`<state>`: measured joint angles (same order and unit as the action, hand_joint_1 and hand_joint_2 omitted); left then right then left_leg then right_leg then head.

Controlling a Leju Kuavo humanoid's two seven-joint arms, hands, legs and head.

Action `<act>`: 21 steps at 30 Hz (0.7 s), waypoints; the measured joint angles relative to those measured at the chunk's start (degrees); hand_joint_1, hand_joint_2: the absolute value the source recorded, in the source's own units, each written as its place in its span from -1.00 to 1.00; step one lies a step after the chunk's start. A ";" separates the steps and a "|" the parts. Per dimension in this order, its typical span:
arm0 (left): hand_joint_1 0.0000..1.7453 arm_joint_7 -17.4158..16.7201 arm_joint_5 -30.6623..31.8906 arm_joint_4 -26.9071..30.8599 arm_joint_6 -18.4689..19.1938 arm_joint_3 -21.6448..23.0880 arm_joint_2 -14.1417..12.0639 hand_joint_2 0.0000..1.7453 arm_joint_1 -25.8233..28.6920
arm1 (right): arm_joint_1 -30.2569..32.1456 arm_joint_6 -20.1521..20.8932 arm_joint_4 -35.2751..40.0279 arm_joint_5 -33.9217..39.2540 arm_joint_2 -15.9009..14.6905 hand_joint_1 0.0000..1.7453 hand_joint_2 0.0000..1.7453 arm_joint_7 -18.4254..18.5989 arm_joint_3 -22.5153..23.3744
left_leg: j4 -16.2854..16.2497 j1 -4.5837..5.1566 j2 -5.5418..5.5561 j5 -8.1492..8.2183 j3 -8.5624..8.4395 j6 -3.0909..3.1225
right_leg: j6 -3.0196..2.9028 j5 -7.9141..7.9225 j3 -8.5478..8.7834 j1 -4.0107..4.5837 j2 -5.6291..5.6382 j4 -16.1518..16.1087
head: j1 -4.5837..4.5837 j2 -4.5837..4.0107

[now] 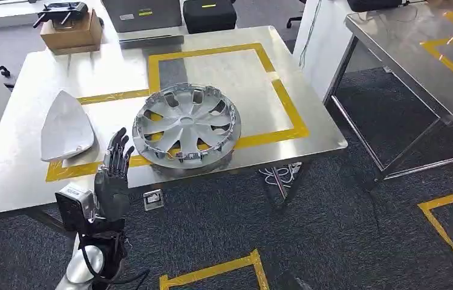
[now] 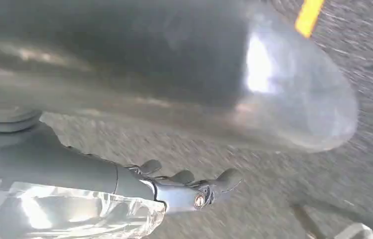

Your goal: Take the parts from the cabinet and place them on the table.

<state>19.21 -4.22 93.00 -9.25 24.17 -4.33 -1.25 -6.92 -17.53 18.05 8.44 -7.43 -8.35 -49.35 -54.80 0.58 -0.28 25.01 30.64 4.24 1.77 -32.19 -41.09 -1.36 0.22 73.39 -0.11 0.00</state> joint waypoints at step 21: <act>-1.00 -0.92 0.59 0.55 -0.15 0.04 -0.15 -1.00 0.31 | 3.79 2.91 -2.53 0.72 0.81 -1.00 -1.00 1.95 0.04 | -0.94 -0.68 0.52 5.77 -5.39 -3.05 | 0.29 10.93 5.67 -0.03 -0.29 -17.49 | -0.20 0.00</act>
<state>18.29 -3.63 93.55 -9.40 24.22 -4.48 -0.94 -3.13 -14.62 15.52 9.16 -6.62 -6.40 -49.31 -55.75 -0.10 0.24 30.77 25.25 1.20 2.06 -21.27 -35.43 -1.38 -0.07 55.89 -0.30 0.00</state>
